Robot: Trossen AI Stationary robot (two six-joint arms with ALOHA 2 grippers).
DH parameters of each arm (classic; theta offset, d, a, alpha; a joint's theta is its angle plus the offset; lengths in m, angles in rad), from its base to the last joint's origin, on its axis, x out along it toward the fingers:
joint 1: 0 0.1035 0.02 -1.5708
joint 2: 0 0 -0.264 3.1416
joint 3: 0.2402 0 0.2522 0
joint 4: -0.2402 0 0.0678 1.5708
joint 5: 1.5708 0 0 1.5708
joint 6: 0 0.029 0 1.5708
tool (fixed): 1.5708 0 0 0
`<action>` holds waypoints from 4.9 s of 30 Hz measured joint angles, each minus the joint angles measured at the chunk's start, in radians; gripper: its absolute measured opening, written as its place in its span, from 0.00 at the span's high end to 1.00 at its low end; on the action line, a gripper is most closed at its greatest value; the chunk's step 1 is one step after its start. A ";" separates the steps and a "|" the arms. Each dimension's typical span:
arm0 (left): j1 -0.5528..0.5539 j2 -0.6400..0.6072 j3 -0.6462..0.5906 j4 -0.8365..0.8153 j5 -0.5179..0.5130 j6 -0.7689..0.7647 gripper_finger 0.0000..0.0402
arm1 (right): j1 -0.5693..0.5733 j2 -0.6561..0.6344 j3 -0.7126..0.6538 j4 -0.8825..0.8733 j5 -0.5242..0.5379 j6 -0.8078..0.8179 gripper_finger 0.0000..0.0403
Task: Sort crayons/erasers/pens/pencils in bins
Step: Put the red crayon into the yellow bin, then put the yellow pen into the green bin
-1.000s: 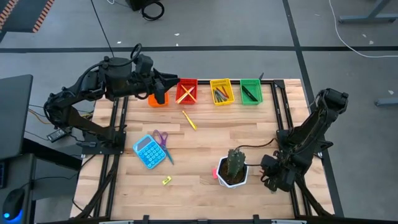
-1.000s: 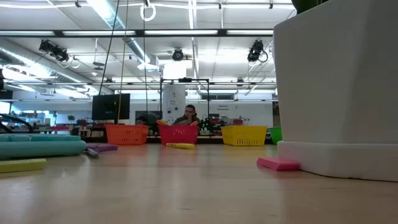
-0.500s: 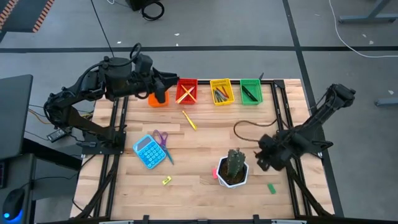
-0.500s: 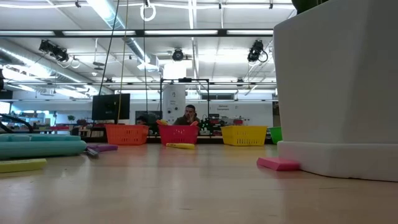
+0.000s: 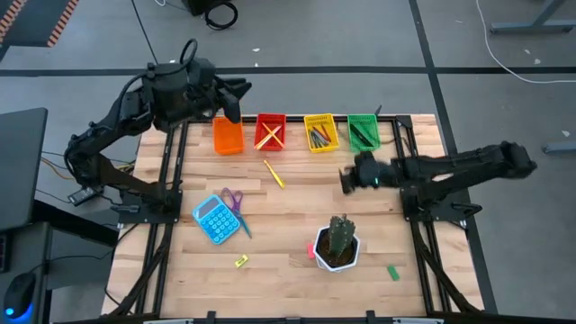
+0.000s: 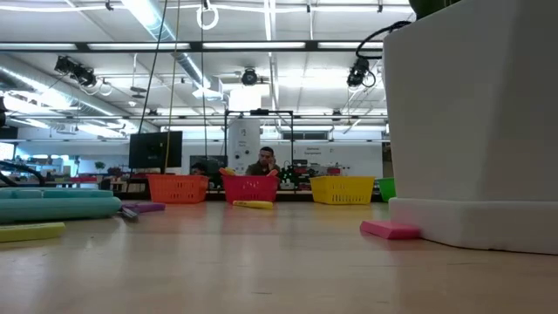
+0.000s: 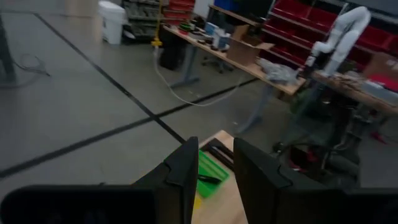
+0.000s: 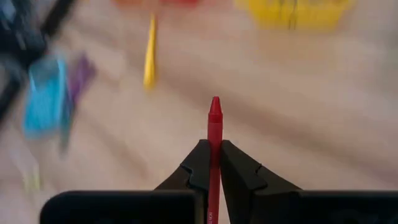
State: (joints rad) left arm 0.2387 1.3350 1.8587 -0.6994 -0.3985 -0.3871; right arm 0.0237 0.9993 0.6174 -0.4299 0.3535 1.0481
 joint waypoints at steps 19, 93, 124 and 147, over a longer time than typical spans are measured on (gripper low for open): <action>0.186 0.000 0.000 0.000 0.002 0.175 0.73 | -0.628 0.498 0.457 0.094 -0.394 -0.555 0.92; -0.080 0.060 0.000 -0.724 0.046 -0.435 0.73 | -0.471 0.279 0.570 -0.571 -0.424 -0.625 0.76; -0.150 0.557 0.000 -0.627 0.190 1.015 0.73 | -0.175 0.101 0.570 -0.664 -0.302 -0.406 0.76; 0.143 0.782 -0.001 -0.486 0.496 1.431 0.53 | -0.145 0.101 0.570 -0.727 -0.135 -0.244 0.76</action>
State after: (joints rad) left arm 0.3813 2.1172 1.8580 -1.1854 0.0978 1.0439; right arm -0.1211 1.1004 1.1873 -1.1564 0.2183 0.8043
